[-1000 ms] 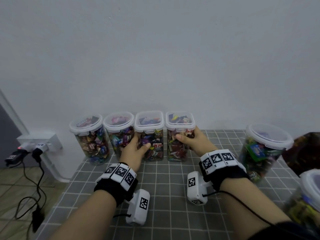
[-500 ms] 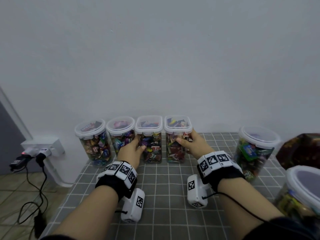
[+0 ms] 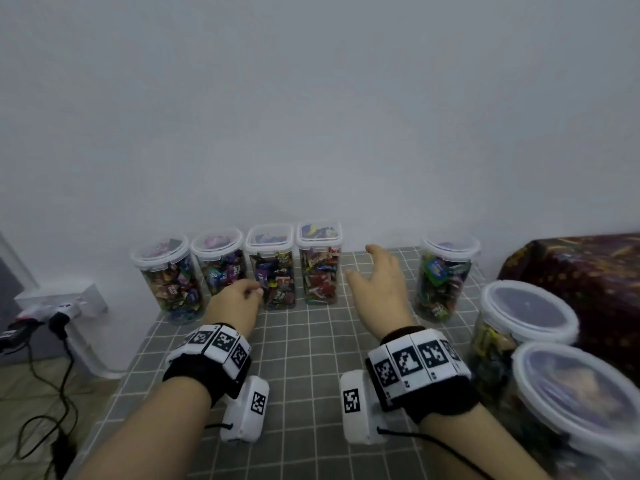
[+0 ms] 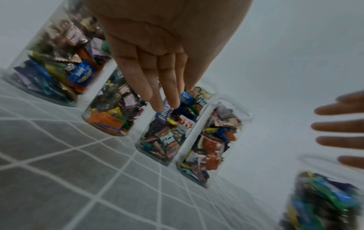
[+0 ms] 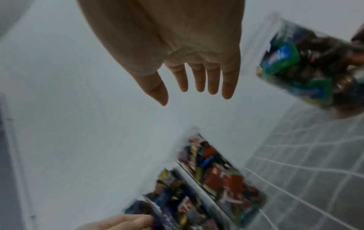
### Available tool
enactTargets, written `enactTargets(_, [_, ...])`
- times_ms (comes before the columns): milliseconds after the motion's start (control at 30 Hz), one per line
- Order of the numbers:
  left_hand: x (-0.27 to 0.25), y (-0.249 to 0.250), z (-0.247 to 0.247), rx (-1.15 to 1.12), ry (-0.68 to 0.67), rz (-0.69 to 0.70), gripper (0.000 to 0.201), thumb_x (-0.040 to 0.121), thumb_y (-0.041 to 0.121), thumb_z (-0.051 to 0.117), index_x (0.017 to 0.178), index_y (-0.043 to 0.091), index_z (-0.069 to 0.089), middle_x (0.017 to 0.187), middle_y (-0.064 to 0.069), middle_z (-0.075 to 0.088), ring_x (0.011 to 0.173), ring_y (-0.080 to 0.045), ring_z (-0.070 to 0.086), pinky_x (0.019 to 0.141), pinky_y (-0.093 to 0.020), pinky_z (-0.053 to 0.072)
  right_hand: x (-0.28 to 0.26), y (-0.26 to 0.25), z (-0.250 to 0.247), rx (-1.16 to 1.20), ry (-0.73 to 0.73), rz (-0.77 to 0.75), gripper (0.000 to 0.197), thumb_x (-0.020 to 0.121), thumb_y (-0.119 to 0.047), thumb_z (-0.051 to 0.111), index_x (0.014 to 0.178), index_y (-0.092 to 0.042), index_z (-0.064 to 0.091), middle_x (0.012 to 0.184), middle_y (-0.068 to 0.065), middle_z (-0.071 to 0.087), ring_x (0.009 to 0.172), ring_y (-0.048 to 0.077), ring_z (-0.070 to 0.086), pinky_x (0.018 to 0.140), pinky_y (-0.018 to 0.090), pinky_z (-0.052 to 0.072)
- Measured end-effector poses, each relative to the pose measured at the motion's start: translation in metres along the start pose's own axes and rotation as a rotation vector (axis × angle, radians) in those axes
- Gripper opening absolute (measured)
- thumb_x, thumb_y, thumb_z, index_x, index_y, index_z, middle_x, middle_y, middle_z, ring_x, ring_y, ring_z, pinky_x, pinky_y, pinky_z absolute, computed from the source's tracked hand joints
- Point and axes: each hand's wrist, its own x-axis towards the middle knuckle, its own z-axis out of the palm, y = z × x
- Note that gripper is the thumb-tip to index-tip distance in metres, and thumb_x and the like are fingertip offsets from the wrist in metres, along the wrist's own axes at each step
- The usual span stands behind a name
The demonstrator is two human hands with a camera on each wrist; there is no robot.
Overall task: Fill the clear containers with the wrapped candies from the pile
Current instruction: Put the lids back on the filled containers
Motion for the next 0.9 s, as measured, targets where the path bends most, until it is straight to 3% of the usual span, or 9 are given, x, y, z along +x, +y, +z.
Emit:
enactTargets(133, [-0.026, 0.037, -0.004, -0.09, -0.073, 0.09, 0.02, 0.091, 0.032, 0.054, 0.105, 0.024, 0.067, 0.097, 0.0, 0.071, 0.091, -0.02, 0.065, 0.086, -0.036, 0.051, -0.041, -0.027, -0.046, -0.044, 0.051, -0.154, 0.035, 0.093, -0.022, 0.052, 0.127, -0.015, 0.048, 0.132, 0.0, 0.042, 0.12, 0.012, 0.038, 0.082, 0.014, 0.024])
enactTargets(300, [-0.069, 0.11, 0.001, -0.279, -0.27, 0.284, 0.027, 0.086, 0.035, 0.063, 0.111, 0.025, 0.065, 0.099, 0.003, 0.067, 0.089, -0.015, 0.064, 0.087, -0.035, 0.052, -0.082, -0.058, -0.114, -0.044, 0.12, -0.218, 0.026, 0.093, -0.028, 0.051, 0.118, -0.021, 0.054, 0.116, -0.009, 0.044, 0.106, 0.007, 0.045, 0.085, 0.025, 0.034])
enactTargets(367, [-0.088, 0.142, 0.004, -0.275, -0.399, 0.393, 0.036, 0.084, 0.035, 0.067, 0.118, 0.025, 0.06, 0.109, 0.003, 0.065, 0.097, -0.015, 0.062, 0.091, -0.036, 0.05, -0.091, -0.063, -0.144, -0.083, 0.142, -0.21, 0.026, 0.093, -0.03, 0.051, 0.117, -0.021, 0.056, 0.113, -0.009, 0.049, 0.1, 0.007, 0.047, 0.082, 0.025, 0.034])
enactTargets(433, [-0.103, 0.174, 0.009, -0.161, -0.502, 0.519, 0.051, 0.083, 0.033, 0.069, 0.13, 0.023, 0.052, 0.127, 0.001, 0.058, 0.113, -0.016, 0.055, 0.097, -0.03, 0.043, -0.094, -0.06, -0.172, -0.182, 0.122, -0.177, 0.027, 0.092, -0.032, 0.052, 0.115, -0.02, 0.058, 0.111, -0.005, 0.055, 0.097, 0.01, 0.049, 0.079, 0.024, 0.032])
enactTargets(533, [-0.118, 0.213, 0.021, -0.081, -0.64, 0.625, 0.07, 0.078, 0.032, 0.074, 0.14, 0.022, 0.042, 0.139, -0.001, 0.048, 0.122, -0.018, 0.049, 0.093, -0.024, 0.04, -0.097, -0.048, -0.206, -0.405, 0.013, -0.087, 0.028, 0.087, -0.042, 0.054, 0.102, -0.019, 0.06, 0.1, -0.005, 0.06, 0.092, 0.014, 0.053, 0.076, 0.03, 0.037])
enactTargets(633, [-0.123, 0.238, 0.035, 0.008, -0.748, 0.63, 0.082, 0.074, 0.026, 0.078, 0.144, 0.02, 0.034, 0.141, -0.005, 0.046, 0.123, -0.022, 0.048, 0.1, -0.031, 0.042, -0.105, -0.031, -0.225, -0.665, -0.181, 0.001, 0.042, 0.073, -0.063, 0.05, 0.088, -0.024, 0.056, 0.085, -0.008, 0.059, 0.077, 0.007, 0.053, 0.064, 0.03, 0.04])
enactTargets(700, [-0.121, 0.25, 0.042, 0.05, -0.84, 0.592, 0.088, 0.074, 0.017, 0.076, 0.147, 0.02, 0.026, 0.141, -0.011, 0.045, 0.122, -0.026, 0.049, 0.101, -0.037, 0.044, -0.108, -0.018, -0.229, -0.817, -0.301, 0.017, 0.051, 0.068, -0.074, 0.046, 0.086, -0.027, 0.052, 0.081, -0.011, 0.055, 0.072, 0.001, 0.049, 0.06, 0.027, 0.038])
enactTargets(800, [-0.12, 0.265, 0.049, 0.111, -0.906, 0.597, 0.094, 0.075, 0.016, 0.075, 0.149, 0.021, 0.017, 0.145, -0.013, 0.037, 0.123, -0.03, 0.047, 0.101, -0.04, 0.043, -0.108, -0.002, -0.225, -0.954, -0.424, 0.021, 0.059, 0.068, -0.079, 0.046, 0.097, -0.027, 0.052, 0.09, -0.008, 0.054, 0.08, 0.01, 0.052, 0.069, 0.03, 0.044])
enactTargets(900, [-0.124, 0.276, 0.056, 0.166, -0.874, 0.607, 0.087, 0.08, 0.032, 0.072, 0.149, 0.02, 0.02, 0.145, -0.013, 0.037, 0.125, -0.033, 0.046, 0.099, -0.039, 0.041, -0.106, 0.002, -0.215, -0.919, -0.474, -0.023, 0.047, 0.07, -0.076, 0.051, 0.111, -0.061, 0.033, 0.09, -0.006, 0.045, 0.082, 0.014, 0.047, 0.071, 0.028, 0.041])
